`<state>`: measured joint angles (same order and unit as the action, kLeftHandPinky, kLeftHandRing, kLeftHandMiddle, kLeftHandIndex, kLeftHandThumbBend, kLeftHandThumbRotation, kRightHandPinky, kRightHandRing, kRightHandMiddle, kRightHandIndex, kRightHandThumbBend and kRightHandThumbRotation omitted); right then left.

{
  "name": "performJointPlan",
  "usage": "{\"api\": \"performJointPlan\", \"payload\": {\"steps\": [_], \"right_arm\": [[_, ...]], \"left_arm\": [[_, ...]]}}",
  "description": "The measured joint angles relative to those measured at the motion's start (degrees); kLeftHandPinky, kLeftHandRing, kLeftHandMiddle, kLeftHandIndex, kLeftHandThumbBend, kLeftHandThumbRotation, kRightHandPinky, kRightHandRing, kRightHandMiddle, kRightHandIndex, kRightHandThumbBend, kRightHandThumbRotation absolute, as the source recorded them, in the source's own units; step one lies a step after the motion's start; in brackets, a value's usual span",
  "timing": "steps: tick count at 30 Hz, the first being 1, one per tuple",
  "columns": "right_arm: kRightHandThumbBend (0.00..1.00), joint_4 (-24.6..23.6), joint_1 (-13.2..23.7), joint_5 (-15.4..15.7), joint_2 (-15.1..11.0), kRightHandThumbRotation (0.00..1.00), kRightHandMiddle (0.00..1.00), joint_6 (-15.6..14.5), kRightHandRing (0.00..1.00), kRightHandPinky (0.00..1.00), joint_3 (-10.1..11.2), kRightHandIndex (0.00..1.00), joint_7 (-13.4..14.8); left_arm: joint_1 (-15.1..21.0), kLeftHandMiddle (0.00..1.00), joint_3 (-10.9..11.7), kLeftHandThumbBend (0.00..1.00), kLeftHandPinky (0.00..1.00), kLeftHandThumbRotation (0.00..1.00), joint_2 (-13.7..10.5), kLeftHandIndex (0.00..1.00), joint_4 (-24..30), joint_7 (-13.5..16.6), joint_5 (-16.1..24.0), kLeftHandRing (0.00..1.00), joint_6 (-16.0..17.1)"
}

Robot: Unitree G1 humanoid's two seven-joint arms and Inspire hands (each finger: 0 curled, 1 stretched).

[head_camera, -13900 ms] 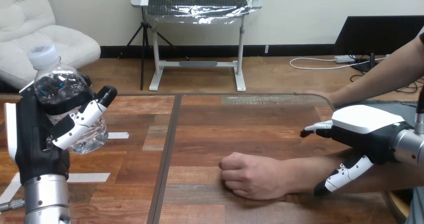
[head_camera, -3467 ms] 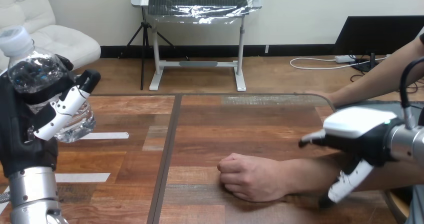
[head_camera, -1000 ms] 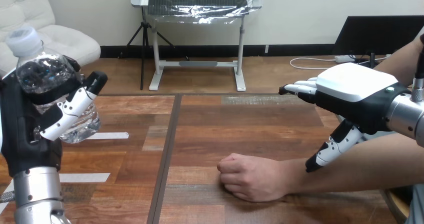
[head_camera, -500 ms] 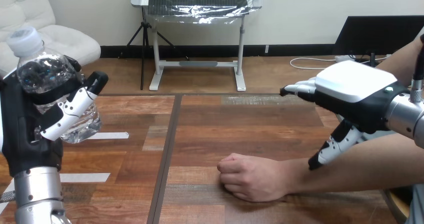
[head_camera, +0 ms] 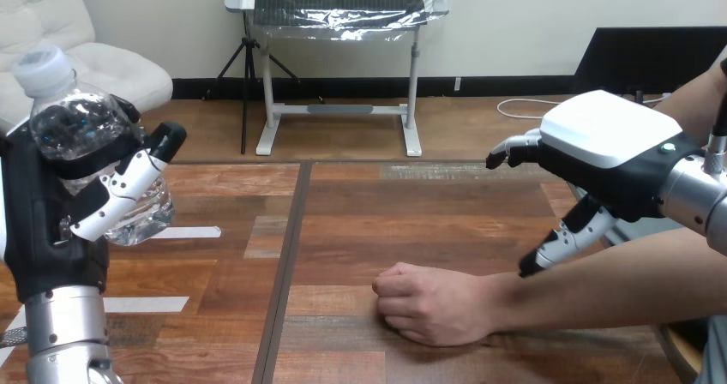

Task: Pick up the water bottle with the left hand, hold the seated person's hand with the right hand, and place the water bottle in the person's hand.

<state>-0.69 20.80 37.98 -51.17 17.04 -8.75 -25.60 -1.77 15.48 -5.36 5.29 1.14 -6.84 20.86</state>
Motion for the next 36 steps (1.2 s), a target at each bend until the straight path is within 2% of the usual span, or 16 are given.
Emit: {"api": "performJointPlan", "payload": {"steps": [1,2,5,10,11,14,21,27,31,36], "right_arm": [[1.00,0.07,-0.06,0.01,0.09,0.78,0.65,0.14,0.60,0.52,0.00,0.71,0.75],[0.97,0.16,-0.09,0.02,0.19,0.79,0.56,0.36,0.50,0.43,0.01,0.62,1.54],[0.93,0.95,-0.18,0.17,0.47,0.79,0.47,1.77,0.40,0.33,0.03,0.52,4.82],[0.80,2.42,-0.20,0.09,1.02,0.76,0.35,4.88,0.28,0.23,0.17,0.37,10.07],[0.74,2.66,-0.20,-0.01,1.15,0.74,0.31,5.53,0.24,0.19,0.22,0.32,10.85],[0.69,3.65,-0.19,-0.59,1.39,0.69,0.26,7.57,0.20,0.16,0.27,0.27,12.95],[0.63,6.94,-0.19,-0.92,1.80,0.55,0.19,13.42,0.13,0.08,0.27,0.19,18.97],[0.61,8.88,-0.19,0.23,1.97,0.48,0.17,16.53,0.10,0.04,0.27,0.17,23.52],[0.65,9.87,-0.19,1.10,1.97,0.48,0.16,17.76,0.09,0.03,0.27,0.17,25.87],[0.74,10.05,-0.19,1.27,1.97,0.58,0.19,17.91,0.13,0.07,0.29,0.20,26.55]], "left_arm": [[0.00,0.32,0.00,0.51,0.20,0.00,0.00,0.38,0.00,0.05,0.08,0.26,0.00],[0.00,0.32,0.01,0.51,0.20,0.00,0.00,0.38,0.00,0.11,0.19,0.26,-0.01],[-0.01,0.32,0.00,0.51,0.20,0.00,0.00,0.38,0.00,0.20,0.31,0.26,-0.05],[-0.02,0.32,-0.03,0.51,0.21,0.00,0.00,0.38,0.00,0.33,0.47,0.26,-0.06],[-0.02,0.32,-0.04,0.51,0.21,0.00,0.01,0.38,0.00,0.37,0.50,0.26,-0.07],[-0.02,0.32,-0.08,0.51,0.21,0.00,0.02,0.38,0.00,0.57,0.61,0.26,-0.09],[-0.05,0.32,-0.13,0.52,0.21,0.00,0.02,0.38,0.00,1.14,0.81,0.26,-0.10],[-0.09,0.32,-0.14,0.50,0.20,0.00,0.02,0.38,0.00,0.90,0.12,0.26,-0.17],[-0.14,0.32,-0.14,0.51,0.20,0.00,0.02,0.38,0.00,0.94,0.20,0.26,-0.24],[-0.30,0.32,-0.15,0.51,0.21,0.00,0.02,0.38,0.00,1.10,0.54,0.26,-0.32]]}}
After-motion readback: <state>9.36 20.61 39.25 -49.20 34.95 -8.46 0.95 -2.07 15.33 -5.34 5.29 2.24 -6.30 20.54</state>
